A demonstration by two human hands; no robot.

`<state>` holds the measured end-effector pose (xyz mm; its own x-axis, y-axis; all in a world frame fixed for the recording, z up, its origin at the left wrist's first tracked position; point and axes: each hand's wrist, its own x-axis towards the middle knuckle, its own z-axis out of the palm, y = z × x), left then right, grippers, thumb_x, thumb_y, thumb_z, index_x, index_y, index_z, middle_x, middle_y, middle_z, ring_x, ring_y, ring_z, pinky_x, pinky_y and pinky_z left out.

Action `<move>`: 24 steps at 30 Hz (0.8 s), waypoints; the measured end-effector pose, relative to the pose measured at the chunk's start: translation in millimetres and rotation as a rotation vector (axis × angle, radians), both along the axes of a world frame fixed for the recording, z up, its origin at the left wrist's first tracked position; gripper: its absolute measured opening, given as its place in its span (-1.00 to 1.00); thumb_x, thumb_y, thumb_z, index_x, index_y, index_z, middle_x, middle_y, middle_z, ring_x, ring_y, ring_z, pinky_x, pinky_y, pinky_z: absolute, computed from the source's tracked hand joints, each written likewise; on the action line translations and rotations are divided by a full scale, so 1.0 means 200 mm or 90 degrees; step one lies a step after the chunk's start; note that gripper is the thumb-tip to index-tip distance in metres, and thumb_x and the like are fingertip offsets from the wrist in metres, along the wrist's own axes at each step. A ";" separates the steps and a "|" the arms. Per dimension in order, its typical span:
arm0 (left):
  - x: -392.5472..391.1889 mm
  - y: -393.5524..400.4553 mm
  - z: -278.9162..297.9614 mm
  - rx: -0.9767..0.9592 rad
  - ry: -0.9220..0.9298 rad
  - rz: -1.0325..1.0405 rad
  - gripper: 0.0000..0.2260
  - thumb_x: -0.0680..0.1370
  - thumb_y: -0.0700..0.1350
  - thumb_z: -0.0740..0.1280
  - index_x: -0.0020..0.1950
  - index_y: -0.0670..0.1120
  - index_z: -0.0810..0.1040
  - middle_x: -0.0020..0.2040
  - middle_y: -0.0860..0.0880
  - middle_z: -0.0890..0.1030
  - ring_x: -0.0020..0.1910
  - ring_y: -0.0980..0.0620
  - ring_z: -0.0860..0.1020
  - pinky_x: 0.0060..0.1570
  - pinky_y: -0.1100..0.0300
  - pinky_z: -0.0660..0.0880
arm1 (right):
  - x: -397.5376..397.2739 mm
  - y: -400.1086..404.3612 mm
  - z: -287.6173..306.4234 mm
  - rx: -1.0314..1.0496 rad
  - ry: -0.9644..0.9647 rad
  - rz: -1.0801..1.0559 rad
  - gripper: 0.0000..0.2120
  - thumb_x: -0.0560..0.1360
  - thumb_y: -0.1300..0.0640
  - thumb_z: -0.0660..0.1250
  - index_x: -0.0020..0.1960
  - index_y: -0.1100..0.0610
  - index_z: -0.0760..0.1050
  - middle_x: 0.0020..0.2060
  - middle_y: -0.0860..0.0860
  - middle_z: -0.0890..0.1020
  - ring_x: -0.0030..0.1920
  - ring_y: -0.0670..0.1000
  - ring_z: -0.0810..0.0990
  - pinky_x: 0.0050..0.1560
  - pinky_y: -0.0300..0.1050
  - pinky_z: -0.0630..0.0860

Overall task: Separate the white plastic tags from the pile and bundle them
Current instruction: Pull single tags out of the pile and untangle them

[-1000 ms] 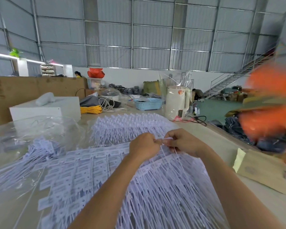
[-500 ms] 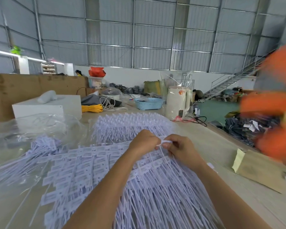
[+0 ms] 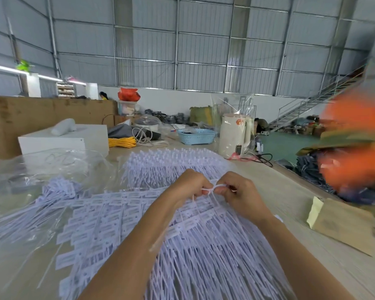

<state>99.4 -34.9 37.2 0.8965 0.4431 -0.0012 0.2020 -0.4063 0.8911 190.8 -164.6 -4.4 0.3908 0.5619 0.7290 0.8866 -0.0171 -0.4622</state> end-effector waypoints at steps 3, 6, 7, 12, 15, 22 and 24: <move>0.00 -0.01 0.00 0.017 0.004 0.009 -0.69 0.43 -0.26 0.34 -0.51 -0.16 0.41 -0.50 -0.09 0.41 -0.58 0.06 0.29 -0.52 0.33 0.17 | 0.00 0.01 0.00 -0.008 0.067 0.005 -0.77 0.41 0.41 0.39 -0.27 0.12 0.51 -0.40 -0.15 0.46 -0.38 -0.22 0.45 -0.32 -0.42 0.30; -0.01 -0.01 0.02 0.030 0.011 -0.024 -0.67 0.42 -0.30 0.32 -0.53 -0.14 0.37 -0.55 -0.04 0.35 -0.58 0.06 0.24 -0.51 0.29 0.16 | 0.00 0.01 -0.01 -0.012 0.064 -0.048 -0.86 0.43 0.41 0.37 -0.28 0.27 0.53 -0.42 -0.05 0.46 -0.41 -0.17 0.40 -0.35 -0.40 0.26; -0.02 0.00 0.04 0.032 0.010 -0.048 -0.63 0.43 -0.30 0.31 -0.57 -0.12 0.36 -0.60 0.00 0.33 -0.63 0.09 0.23 -0.52 0.30 0.16 | 0.02 -0.01 -0.01 -0.010 0.077 -0.098 -0.87 0.45 0.39 0.36 -0.28 0.32 0.52 -0.43 0.01 0.46 -0.41 -0.14 0.36 -0.37 -0.36 0.25; -0.07 0.03 0.09 0.105 -0.048 -0.059 -0.70 0.52 -0.12 0.34 -0.42 -0.11 0.52 -0.53 0.05 0.50 -0.57 0.17 0.40 -0.47 0.34 0.32 | 0.05 -0.12 0.11 0.174 0.445 0.019 -0.77 0.53 0.31 0.27 -0.30 0.26 0.40 -0.53 0.06 0.39 -0.54 -0.06 0.31 -0.54 -0.29 0.23; -0.06 0.00 0.05 0.203 0.020 -0.107 -0.82 0.59 -0.13 0.24 -0.15 -0.13 0.57 -0.21 -0.05 0.57 -0.28 0.09 0.48 -0.29 0.26 0.35 | -0.05 -0.06 0.15 0.098 0.549 0.151 -0.79 0.53 0.30 0.25 -0.29 0.23 0.44 -0.53 0.04 0.43 -0.58 -0.09 0.34 -0.59 -0.32 0.20; -0.07 0.00 0.05 0.354 0.088 -0.129 -0.79 0.58 -0.16 0.19 0.18 -0.11 0.51 0.12 -0.10 0.53 -0.02 -0.03 0.46 -0.28 0.25 0.34 | -0.11 0.04 0.05 0.023 0.439 0.113 -0.85 0.52 0.25 0.31 -0.22 0.24 0.52 -0.31 0.14 0.55 -0.31 0.05 0.51 -0.26 -0.14 0.46; -0.07 0.00 0.04 0.358 0.060 -0.099 -0.81 0.56 -0.17 0.22 0.13 -0.15 0.54 0.10 -0.14 0.56 0.02 -0.08 0.53 -0.17 0.18 0.40 | -0.12 0.06 0.03 0.013 0.447 0.147 -0.85 0.55 0.24 0.27 -0.19 0.21 0.49 -0.42 0.10 0.57 -0.43 0.01 0.56 -0.41 -0.22 0.46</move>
<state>85.4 -35.8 45.4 0.9582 0.2630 0.1125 0.1710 -0.8419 0.5119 165.9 -151.7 2.3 0.6427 0.6753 0.3617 0.3619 0.1484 -0.9203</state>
